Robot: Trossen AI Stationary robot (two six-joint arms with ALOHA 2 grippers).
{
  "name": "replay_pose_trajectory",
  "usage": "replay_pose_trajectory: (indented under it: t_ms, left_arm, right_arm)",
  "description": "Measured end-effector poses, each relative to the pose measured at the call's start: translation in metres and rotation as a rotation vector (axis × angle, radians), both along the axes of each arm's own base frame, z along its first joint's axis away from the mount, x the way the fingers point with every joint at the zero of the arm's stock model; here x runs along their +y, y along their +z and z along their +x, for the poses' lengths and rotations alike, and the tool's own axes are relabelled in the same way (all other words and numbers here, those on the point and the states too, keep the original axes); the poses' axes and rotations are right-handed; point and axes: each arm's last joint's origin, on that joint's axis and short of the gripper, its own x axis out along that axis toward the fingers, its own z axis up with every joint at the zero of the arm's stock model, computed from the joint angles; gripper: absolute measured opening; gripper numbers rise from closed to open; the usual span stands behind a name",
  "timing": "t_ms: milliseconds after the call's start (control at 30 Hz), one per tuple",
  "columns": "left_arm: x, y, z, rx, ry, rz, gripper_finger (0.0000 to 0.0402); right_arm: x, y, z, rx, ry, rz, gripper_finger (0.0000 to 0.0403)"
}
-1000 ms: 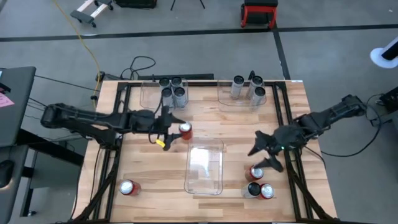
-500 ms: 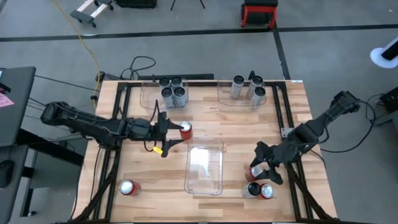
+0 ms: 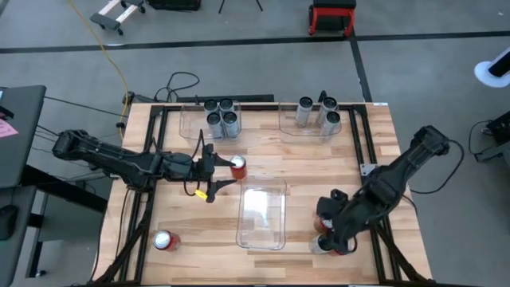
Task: Sort soda cans
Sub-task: Put the white-yellow soda can into the top right transparent bin
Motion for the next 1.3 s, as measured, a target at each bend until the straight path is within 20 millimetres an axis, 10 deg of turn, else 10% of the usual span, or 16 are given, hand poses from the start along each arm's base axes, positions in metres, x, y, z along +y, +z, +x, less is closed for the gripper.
replay_pose_trajectory:
  t_ms: [500,1300]
  left_arm:
    - [0.004,-0.004,0.0,0.06,-0.004,0.092,0.0249]
    - [0.021,-0.021,0.006,0.191,0.047,0.154,0.0249]
  right_arm:
    - [0.057,-0.01,0.026,0.233,-0.138,-0.084,0.0317]
    - [0.044,-0.013,0.031,0.361,-0.325,-0.082,0.0317]
